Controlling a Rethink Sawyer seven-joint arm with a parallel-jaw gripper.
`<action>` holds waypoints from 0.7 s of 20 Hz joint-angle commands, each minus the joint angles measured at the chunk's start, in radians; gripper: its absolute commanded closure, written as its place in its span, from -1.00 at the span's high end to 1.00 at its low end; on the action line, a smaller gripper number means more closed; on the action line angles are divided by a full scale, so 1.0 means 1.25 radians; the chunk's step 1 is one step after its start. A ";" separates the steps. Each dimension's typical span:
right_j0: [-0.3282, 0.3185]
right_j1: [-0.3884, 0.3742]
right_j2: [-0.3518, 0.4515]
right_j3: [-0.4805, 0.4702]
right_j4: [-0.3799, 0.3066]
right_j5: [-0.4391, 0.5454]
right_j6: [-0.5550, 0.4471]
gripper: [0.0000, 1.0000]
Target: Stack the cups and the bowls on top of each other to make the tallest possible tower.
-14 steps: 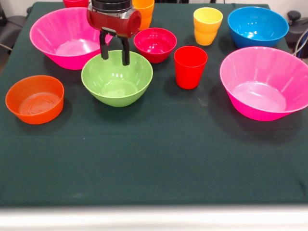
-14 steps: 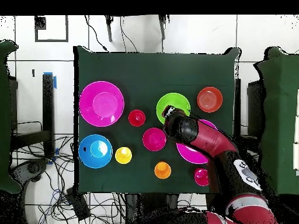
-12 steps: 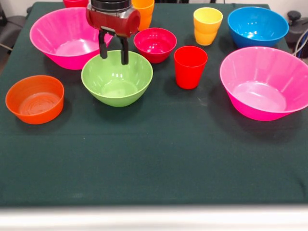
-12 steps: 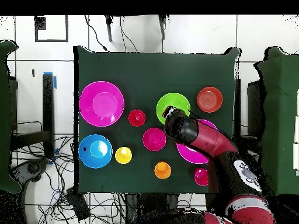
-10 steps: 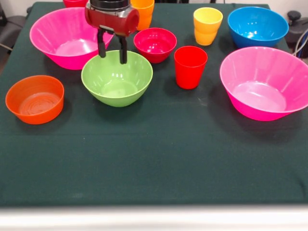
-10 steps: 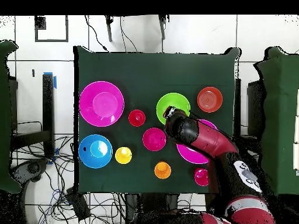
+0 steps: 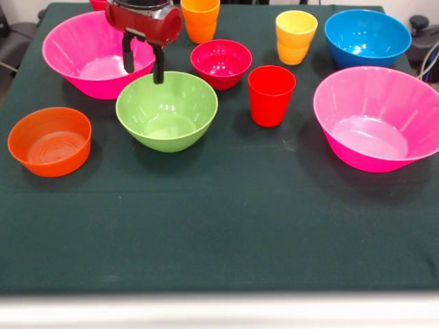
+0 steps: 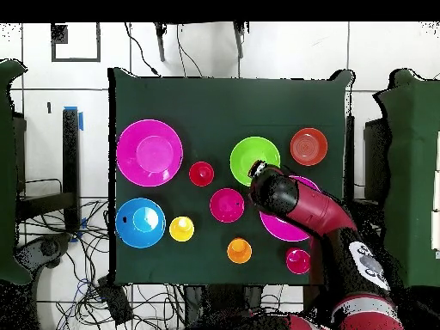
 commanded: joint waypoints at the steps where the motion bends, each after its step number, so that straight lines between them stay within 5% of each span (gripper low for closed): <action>1: 0.059 0.041 0.023 -0.066 -0.018 0.087 0.058 1.00; 14: 0.174 0.093 -0.002 -0.128 0.069 0.073 0.151 1.00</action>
